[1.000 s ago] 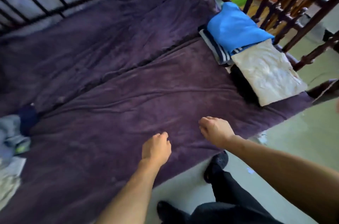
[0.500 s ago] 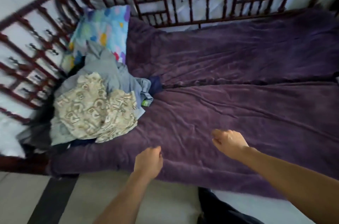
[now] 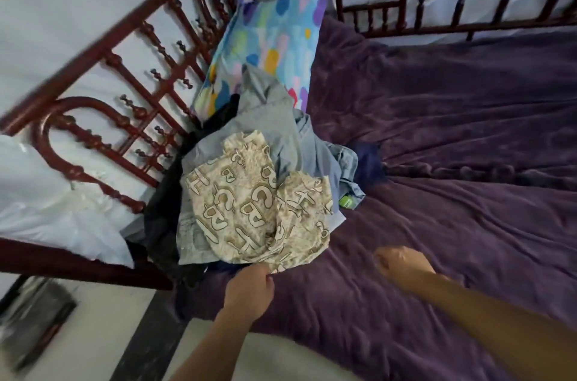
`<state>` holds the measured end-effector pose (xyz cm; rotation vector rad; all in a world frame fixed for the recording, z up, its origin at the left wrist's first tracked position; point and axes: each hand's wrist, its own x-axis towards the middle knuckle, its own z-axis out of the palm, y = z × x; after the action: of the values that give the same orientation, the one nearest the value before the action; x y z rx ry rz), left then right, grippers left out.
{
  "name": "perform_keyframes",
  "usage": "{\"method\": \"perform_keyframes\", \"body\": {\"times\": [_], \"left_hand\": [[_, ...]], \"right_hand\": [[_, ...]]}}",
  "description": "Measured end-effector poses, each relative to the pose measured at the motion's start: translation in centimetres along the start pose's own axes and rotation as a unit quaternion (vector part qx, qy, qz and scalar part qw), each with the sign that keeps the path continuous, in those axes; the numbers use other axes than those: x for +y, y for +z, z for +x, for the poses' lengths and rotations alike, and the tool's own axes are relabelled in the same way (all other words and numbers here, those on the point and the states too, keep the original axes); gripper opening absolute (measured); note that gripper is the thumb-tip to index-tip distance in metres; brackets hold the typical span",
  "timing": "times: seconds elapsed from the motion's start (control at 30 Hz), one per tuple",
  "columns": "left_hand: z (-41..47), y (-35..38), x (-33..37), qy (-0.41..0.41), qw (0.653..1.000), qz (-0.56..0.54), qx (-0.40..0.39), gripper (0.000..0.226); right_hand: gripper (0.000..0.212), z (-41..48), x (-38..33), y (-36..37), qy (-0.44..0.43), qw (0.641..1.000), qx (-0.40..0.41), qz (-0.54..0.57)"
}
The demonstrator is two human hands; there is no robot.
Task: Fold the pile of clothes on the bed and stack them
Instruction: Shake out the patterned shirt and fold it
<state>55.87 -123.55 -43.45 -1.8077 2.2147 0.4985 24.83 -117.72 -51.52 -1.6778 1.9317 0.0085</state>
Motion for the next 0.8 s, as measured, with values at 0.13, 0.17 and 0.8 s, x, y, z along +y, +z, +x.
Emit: {"method": "perform_keyframes", "body": {"times": [0.13, 0.17, 0.8], "left_hand": [[3.5, -1.3, -4.3, 0.0, 1.0, -0.007, -0.011, 0.023], [4.6, -1.4, -5.4, 0.004, 1.0, -0.001, -0.015, 0.022], [28.2, 2.0, -19.5, 0.234, 0.941, 0.196, -0.148, 0.1]], "right_hand": [[0.024, 5.7, -6.0, -0.4, -0.011, 0.999, -0.036, 0.013], [0.025, 7.1, -7.3, -0.5, -0.009, 0.999, -0.039, 0.021], [0.056, 20.9, -15.9, 14.5, 0.506, 0.792, 0.031, 0.341]]}}
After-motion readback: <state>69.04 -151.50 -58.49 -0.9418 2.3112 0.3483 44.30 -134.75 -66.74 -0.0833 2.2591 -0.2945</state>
